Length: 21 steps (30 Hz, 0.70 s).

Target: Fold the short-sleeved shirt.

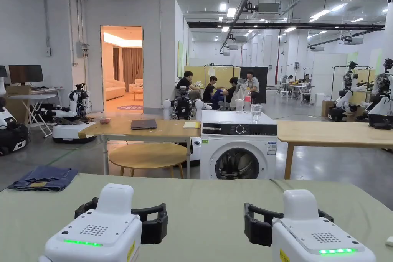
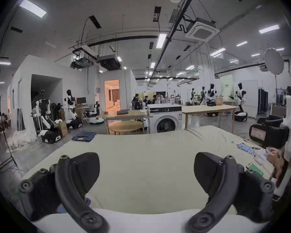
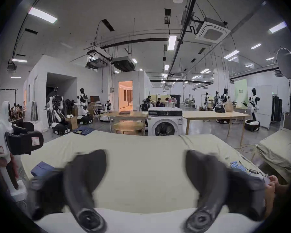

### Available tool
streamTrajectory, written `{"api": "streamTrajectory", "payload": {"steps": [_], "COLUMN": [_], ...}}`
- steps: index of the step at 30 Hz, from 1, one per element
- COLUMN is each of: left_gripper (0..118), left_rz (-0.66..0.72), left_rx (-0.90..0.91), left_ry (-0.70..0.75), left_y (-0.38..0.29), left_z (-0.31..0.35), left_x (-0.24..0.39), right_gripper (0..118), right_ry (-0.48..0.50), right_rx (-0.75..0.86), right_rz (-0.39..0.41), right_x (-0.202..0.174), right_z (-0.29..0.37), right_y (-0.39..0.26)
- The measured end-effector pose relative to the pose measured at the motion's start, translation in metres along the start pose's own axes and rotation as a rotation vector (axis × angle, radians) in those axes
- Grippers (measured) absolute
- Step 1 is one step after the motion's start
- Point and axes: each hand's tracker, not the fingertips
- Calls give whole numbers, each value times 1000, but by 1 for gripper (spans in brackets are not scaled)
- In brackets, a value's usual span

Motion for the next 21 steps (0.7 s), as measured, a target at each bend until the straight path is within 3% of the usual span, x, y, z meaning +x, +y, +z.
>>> {"api": "streamTrajectory", "payload": {"steps": [1,2,9,16,21], "left_gripper": [112,112,112,112,112], "left_rz": [-4,-8,-16,-25,-19], "left_rx": [10,12,-4,-10,-10], "left_ry": [-7,-8,-7,-2,-3], "left_y": [1,2,5,3,3], "left_z": [1,1,-2,-3,0], "left_x": [2,2,3,2,3], "right_gripper": [114,118,118,118,118], "right_ry": [15,21,-55,-76,-23], "right_rx": [18,42,-3,-42,-44], "right_rz": [4,9,52,37,-13], "right_x": [0,-1,-11,-16,-13], "right_z": [1,2,-1,-8,-11], "right_y": [0,0,8,10,10]}}
